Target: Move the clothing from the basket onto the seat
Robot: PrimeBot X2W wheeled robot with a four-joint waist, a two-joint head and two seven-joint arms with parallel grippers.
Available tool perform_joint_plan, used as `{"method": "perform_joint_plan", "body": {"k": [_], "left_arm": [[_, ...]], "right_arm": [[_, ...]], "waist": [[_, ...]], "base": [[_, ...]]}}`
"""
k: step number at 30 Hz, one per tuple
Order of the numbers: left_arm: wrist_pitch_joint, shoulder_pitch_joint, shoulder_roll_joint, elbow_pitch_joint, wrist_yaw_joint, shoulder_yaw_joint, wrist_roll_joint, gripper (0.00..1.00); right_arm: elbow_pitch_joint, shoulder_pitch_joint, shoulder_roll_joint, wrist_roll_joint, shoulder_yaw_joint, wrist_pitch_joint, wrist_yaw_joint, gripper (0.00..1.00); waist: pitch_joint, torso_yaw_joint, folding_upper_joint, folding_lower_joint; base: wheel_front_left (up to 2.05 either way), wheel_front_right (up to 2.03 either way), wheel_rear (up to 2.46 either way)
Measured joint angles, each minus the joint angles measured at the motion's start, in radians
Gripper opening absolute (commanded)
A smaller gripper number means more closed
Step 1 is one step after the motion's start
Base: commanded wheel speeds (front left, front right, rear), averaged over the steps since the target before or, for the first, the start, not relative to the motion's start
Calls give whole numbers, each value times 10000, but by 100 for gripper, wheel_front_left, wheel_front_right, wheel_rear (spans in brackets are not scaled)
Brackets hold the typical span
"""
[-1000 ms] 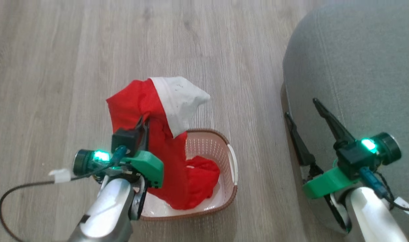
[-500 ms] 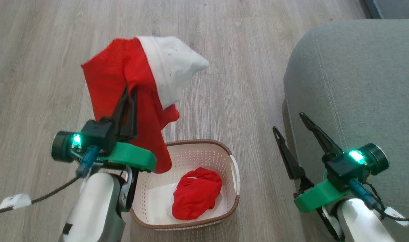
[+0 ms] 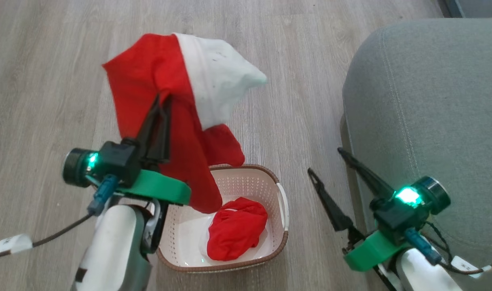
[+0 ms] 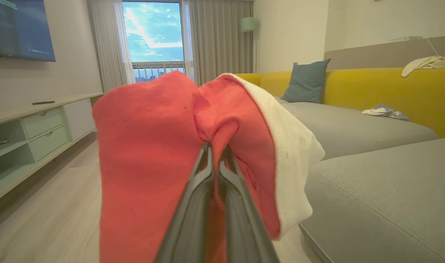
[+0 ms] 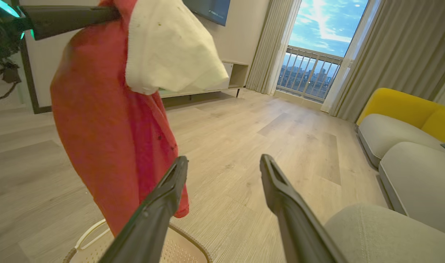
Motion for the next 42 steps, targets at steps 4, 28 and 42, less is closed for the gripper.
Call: {"method": "perform_joint_plan", "body": {"k": [4,28,42], "left_arm": [[0,-19,-8,159,-391,-424,-77,0],[0,-842,109,355,-1839,-3264,-4,0],[0,-1476,631,309,-1843,-5331,-671,0]], "right_arm": [[42,-196,-355,0,579,0,0,100],[1248,-2041,-1843,456,2512,0,0,100],[1998,-3125,-2015,734,4295,0,0,100]], "waist": [[59,1,0,0],[185,428,0,1],[76,574,0,1]], "base": [[0,0,0],[0,0,0],[0,0,0]]}}
